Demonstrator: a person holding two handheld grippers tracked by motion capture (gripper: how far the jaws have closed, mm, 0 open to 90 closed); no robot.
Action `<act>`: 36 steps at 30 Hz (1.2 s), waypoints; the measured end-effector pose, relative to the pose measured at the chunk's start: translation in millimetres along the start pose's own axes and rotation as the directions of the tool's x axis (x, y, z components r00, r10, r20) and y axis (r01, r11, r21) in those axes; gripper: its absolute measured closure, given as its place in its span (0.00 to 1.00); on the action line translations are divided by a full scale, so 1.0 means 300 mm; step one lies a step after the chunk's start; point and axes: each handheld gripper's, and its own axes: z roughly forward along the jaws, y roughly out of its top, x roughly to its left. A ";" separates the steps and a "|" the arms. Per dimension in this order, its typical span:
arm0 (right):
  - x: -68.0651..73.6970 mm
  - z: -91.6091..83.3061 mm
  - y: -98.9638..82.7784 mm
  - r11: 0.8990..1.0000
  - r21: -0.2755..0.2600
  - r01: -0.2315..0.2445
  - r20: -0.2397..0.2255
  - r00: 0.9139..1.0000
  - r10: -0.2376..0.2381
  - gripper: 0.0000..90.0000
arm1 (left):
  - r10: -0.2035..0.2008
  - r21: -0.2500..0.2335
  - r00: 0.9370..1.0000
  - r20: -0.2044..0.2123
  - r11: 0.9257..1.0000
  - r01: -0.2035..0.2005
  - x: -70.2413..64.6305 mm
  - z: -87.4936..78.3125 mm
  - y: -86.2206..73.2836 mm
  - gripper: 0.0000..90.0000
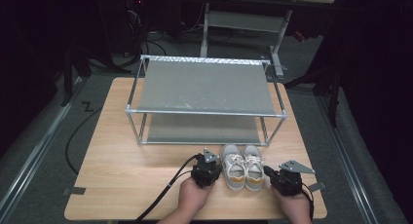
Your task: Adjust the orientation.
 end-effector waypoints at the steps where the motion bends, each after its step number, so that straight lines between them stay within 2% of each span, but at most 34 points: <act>1: 0.001 0.000 0.000 1.000 0.002 0.001 0.000 1.000 -0.001 1.00 | 0.004 -0.005 1.000 -0.004 1.000 -0.004 0.006 -0.008 -0.001 0.94; 2: -0.004 0.000 -0.001 1.000 -0.002 0.003 -0.003 1.000 -0.003 1.00 | 0.014 -0.006 1.000 -0.010 1.000 -0.014 0.015 -0.019 -0.002 0.91; 3: -0.007 -0.002 0.000 1.000 -0.002 0.002 -0.005 1.000 -0.002 1.00 | 0.029 -0.016 0.999 -0.023 0.999 -0.030 0.036 -0.056 -0.008 0.91; 4: -0.007 -0.002 0.000 1.000 -0.002 0.002 -0.005 1.000 -0.002 1.00 | 0.029 -0.016 0.999 -0.023 0.999 -0.030 0.036 -0.056 -0.008 0.90; 5: -0.014 -0.012 0.008 1.000 -0.012 0.026 0.043 0.999 -0.026 0.99 | 0.045 -0.021 0.998 -0.037 0.999 -0.046 0.051 -0.084 -0.014 0.90; 7: -0.023 -0.018 0.012 0.999 -0.020 0.034 0.061 0.998 -0.033 0.97 | 0.075 -0.026 0.995 -0.064 0.997 -0.077 0.090 -0.155 -0.032 0.87; 8: -0.036 -0.023 0.014 0.999 -0.028 0.018 0.066 0.998 -0.016 0.93 | 0.090 -0.023 0.993 -0.081 0.996 -0.092 0.114 -0.196 -0.044 0.84; 9: -0.059 -0.021 0.013 1.000 -0.004 -0.001 0.071 0.997 0.001 0.85 | 0.101 -0.022 0.990 -0.100 0.994 -0.104 0.138 -0.239 -0.058 0.77; 10: -0.059 -0.021 0.013 1.000 -0.004 -0.001 0.071 0.997 0.001 0.85 | 0.117 -0.026 0.986 -0.117 0.992 -0.121 0.163 -0.283 -0.074 0.77; 11: -0.069 -0.011 0.003 0.999 0.039 -0.003 0.101 0.995 -0.001 0.73 | 0.124 -0.029 0.984 -0.132 0.991 -0.129 0.189 -0.325 -0.091 0.68; 12: -0.069 -0.011 0.003 0.999 0.039 -0.003 0.101 0.995 -0.001 0.73 | 0.125 -0.030 0.982 -0.143 0.991 -0.130 0.216 -0.362 -0.111 0.68; 13: -0.074 0.000 -0.002 0.995 0.102 -0.015 0.119 0.993 0.002 0.64 | 0.113 -0.022 0.983 -0.145 0.993 -0.118 0.269 -0.421 -0.155 0.63; 14: -0.067 0.001 0.000 0.991 0.131 -0.024 0.143 0.990 0.005 0.62 | 0.113 -0.022 0.983 -0.145 0.993 -0.118 0.269 -0.421 -0.155 0.61; 15: -0.067 0.001 0.000 0.991 0.131 -0.024 0.143 0.990 0.005 0.62 | 0.116 -0.010 0.982 -0.150 0.993 -0.118 0.294 -0.442 -0.177 0.61; 16: -0.061 -0.001 0.008 0.988 0.153 -0.029 0.160 0.987 0.004 0.62 | 0.105 -0.005 0.983 -0.152 0.994 -0.107 0.315 -0.457 -0.195 0.60; 18: -0.049 -0.008 0.037 0.982 0.177 -0.061 0.187 0.982 0.027 0.61 | 0.052 -0.009 0.993 -0.109 0.999 -0.053 0.349 -0.479 -0.201 0.58; 19: -0.043 -0.008 0.052 0.978 0.196 -0.079 0.197 0.980 0.040 0.61 | 0.033 -0.027 0.996 -0.085 0.999 -0.035 0.357 -0.489 -0.195 0.57; 20: -0.033 0.001 0.078 0.962 0.246 -0.117 0.207 0.976 0.065 0.60 | 0.023 -0.066 0.999 -0.048 0.997 -0.026 0.360 -0.500 -0.183 0.56; 21: -0.030 0.006 0.087 0.953 0.271 -0.134 0.216 0.974 0.076 0.59 | 0.023 -0.066 0.999 -0.048 0.997 -0.026 0.360 -0.500 -0.183 0.55; 22: -0.030 0.006 0.087 0.953 0.271 -0.134 0.216 0.974 0.076 0.59 | 0.015 -0.081 1.000 -0.027 0.997 -0.017 0.359 -0.501 -0.178 0.55; 25: -0.041 0.025 0.110 0.921 0.344 -0.184 0.247 0.964 0.100 0.53 | -0.014 -0.101 0.999 0.035 0.995 0.018 0.364 -0.497 -0.172 0.53; 27: -0.070 0.036 0.121 0.888 0.383 -0.255 0.258 0.952 0.162 0.49 | -0.020 -0.103 0.999 0.042 0.994 0.024 0.367 -0.493 -0.170 0.51; 28: -0.084 0.040 0.127 0.865 0.410 -0.290 0.273 0.944 0.186 0.47 | -0.018 -0.105 0.999 0.040 0.994 0.022 0.368 -0.492 -0.168 0.51; 29: -0.105 0.046 0.140 0.826 0.454 -0.335 0.300 0.930 0.212 0.46 | -0.017 -0.111 1.000 0.026 0.994 0.020 0.369 -0.492 -0.164 0.49; 30: -0.105 0.046 0.140 0.826 0.454 -0.335 0.300 0.930 0.212 0.46 | -0.017 -0.111 1.000 0.026 0.994 0.020 0.369 -0.492 -0.164 0.48; 31: -0.114 0.052 0.151 0.795 0.495 -0.351 0.309 0.926 0.216 0.47 | -0.042 -0.121 0.999 0.030 0.992 0.046 0.374 -0.497 -0.164 0.47; 32: -0.114 0.052 0.151 0.795 0.495 -0.351 0.309 0.926 0.216 0.47 | -0.042 -0.121 0.999 0.030 0.992 0.046 0.374 -0.497 -0.164 0.47; 33: -0.114 0.061 0.162 0.765 0.541 -0.351 0.314 0.927 0.204 0.47 | -0.061 -0.125 0.997 0.044 0.990 0.066 0.379 -0.498 -0.164 0.47; 34: -0.114 0.061 0.162 0.765 0.541 -0.351 0.314 0.927 0.204 0.47 | -0.074 -0.129 0.996 0.052 0.988 0.080 0.385 -0.500 -0.163 0.47; 35: -0.107 0.069 0.174 0.738 0.578 -0.348 0.333 0.926 0.176 0.46 | -0.081 -0.134 0.996 0.048 0.987 0.087 0.392 -0.502 -0.162 0.47; 36: -0.107 0.069 0.174 0.738 0.578 -0.348 0.333 0.926 0.176 0.46 | -0.081 -0.134 0.996 0.048 0.987 0.087 0.392 -0.502 -0.162 0.47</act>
